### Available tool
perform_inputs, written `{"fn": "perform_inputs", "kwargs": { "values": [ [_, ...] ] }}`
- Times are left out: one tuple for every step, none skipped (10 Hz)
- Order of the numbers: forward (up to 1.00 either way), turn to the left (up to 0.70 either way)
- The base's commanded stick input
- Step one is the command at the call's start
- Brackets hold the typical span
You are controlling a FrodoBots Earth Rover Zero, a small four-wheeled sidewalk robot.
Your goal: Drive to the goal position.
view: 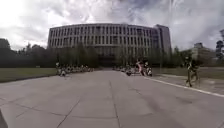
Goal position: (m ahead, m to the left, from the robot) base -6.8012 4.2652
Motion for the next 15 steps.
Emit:
{"fn": "perform_inputs", "kwargs": {
  "values": [
    [1.0, 0.0],
    [1.0, 0.0],
    [1.0, 0.0],
    [1.0, 0.0],
    [1.0, 0.0],
    [1.0, 0.0],
    [1.0, 0.0],
    [1.0, 0.0],
    [1.0, 0.06],
    [1.0, 0.0],
    [1.0, 0.0],
    [1.0, 0.0],
    [1.0, 0.0],
    [1.0, 0.0],
    [1.0, 0.0]
  ]
}}
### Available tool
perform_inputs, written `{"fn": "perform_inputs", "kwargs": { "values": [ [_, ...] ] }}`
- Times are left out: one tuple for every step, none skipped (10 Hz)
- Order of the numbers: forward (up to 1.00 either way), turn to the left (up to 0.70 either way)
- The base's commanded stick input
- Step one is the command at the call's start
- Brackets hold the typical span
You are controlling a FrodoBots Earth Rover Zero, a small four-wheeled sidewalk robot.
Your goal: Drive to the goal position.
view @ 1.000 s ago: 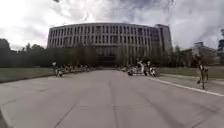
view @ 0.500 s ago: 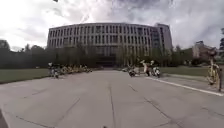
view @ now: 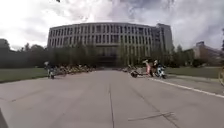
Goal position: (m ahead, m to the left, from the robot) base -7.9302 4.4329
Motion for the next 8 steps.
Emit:
{"fn": "perform_inputs", "kwargs": {
  "values": [
    [1.0, 0.0],
    [1.0, 0.0],
    [1.0, 0.0],
    [1.0, 0.0],
    [1.0, 0.0],
    [1.0, 0.0],
    [1.0, 0.0],
    [1.0, 0.0]
  ]
}}
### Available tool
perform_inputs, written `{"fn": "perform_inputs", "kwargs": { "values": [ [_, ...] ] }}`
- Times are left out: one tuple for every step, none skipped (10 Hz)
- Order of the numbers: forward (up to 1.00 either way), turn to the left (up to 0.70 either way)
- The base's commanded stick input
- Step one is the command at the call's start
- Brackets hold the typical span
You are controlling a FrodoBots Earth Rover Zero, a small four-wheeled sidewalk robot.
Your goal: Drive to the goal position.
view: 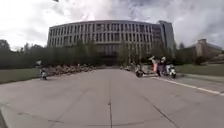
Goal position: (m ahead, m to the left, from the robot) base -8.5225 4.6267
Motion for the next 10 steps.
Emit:
{"fn": "perform_inputs", "kwargs": {
  "values": [
    [1.0, 0.0],
    [1.0, 0.0],
    [1.0, 0.0],
    [1.0, 0.0],
    [1.0, 0.0],
    [1.0, 0.0],
    [1.0, 0.0],
    [1.0, 0.0],
    [1.0, -0.12],
    [1.0, -0.33]
  ]
}}
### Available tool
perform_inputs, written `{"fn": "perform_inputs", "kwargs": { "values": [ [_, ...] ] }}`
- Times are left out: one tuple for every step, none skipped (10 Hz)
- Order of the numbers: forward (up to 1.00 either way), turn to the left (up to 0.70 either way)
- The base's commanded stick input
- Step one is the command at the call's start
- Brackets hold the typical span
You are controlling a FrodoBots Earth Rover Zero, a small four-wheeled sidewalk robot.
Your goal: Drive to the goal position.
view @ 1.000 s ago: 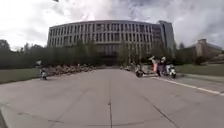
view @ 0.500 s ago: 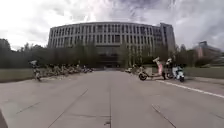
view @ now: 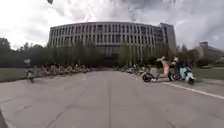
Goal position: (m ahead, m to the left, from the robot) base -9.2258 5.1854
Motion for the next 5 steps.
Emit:
{"fn": "perform_inputs", "kwargs": {
  "values": [
    [1.0, 0.0],
    [1.0, 0.0],
    [1.0, 0.0],
    [1.0, 0.0],
    [1.0, 0.0]
  ]
}}
